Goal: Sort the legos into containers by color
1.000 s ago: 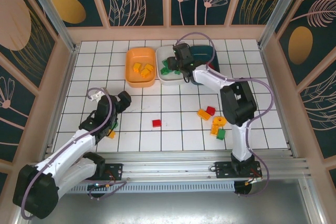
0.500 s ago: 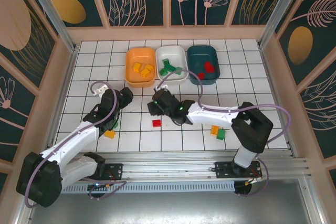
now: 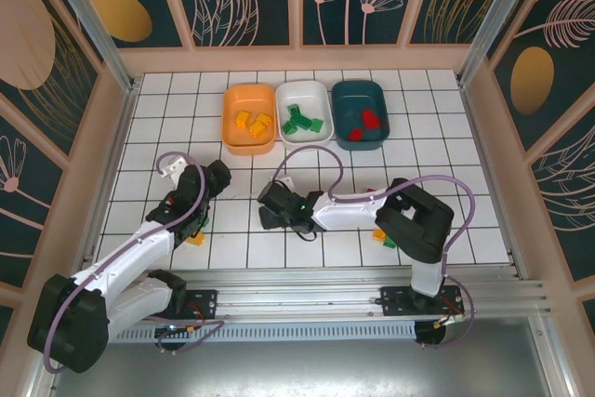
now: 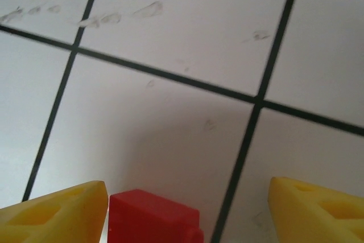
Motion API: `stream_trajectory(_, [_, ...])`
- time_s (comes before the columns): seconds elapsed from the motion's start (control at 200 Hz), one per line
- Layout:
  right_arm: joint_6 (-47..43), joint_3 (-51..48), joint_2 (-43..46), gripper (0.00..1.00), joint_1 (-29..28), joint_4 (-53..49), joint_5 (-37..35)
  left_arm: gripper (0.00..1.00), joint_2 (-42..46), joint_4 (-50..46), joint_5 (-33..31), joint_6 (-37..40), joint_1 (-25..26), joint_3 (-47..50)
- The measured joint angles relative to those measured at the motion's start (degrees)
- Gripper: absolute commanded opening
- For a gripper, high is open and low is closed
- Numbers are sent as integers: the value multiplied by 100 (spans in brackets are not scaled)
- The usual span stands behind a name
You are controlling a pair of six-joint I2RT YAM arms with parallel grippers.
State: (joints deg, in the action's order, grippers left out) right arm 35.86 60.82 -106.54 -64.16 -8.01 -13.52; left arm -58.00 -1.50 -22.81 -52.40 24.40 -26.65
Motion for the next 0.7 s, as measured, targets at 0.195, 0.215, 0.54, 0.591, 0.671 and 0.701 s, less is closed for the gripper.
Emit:
stream_trajectory(0.195, [98,249,-205,62,-72,-295,-133,99,52,26,28,-4,0,4])
stream_trajectory(0.215, [96,251,-208,61,-72,-299,-149,98,52,33,33,-4,0,7])
stream_trajectory(0.54, [79,291,-212,35,-131,-398,-315,99,55,120,133,-4,2,33])
stream_trajectory(0.591, [72,291,-205,34,-155,-389,-339,98,52,140,140,-4,2,46])
stream_trajectory(0.671, [61,278,-181,34,-186,-387,-348,98,52,155,184,-4,0,63])
stream_trajectory(0.701, [52,260,-162,34,-197,-391,-361,98,50,157,197,-4,0,66])
